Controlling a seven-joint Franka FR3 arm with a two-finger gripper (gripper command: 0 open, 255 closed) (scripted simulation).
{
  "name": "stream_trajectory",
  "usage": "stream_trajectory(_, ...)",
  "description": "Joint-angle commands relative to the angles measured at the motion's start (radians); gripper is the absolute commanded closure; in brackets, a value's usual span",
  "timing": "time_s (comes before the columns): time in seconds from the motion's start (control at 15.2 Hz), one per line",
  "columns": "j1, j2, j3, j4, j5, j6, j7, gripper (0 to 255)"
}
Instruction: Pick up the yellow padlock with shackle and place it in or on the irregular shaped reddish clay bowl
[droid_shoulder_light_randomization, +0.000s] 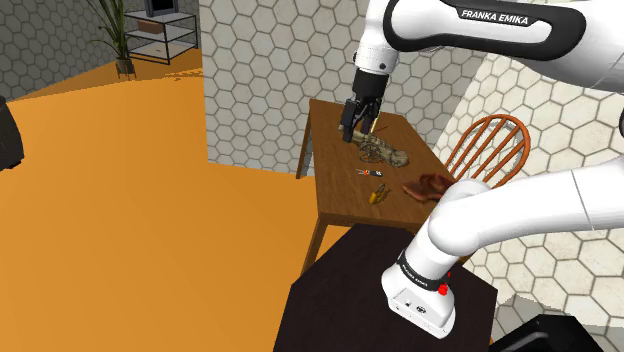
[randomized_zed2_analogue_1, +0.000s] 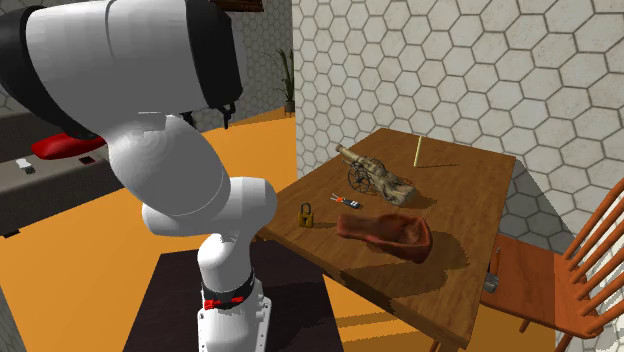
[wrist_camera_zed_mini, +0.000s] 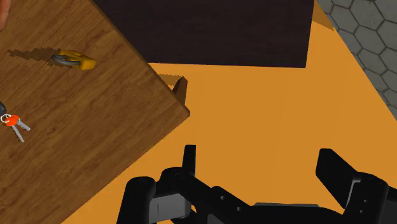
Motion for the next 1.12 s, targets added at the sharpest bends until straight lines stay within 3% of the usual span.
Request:
stream_trajectory(0.0, 0.0, 0.0, 0.0, 0.0, 0.0, 0.0, 0.0, 0)
stream_trajectory(0.53, -0.094, 0.073, -0.137, -0.12, -0.061, 0.131, -0.083, 0)
stream_trajectory(1.06, -0.19, 0.22, -0.277, -0.185, -0.119, 0.28, -0.17, 0)
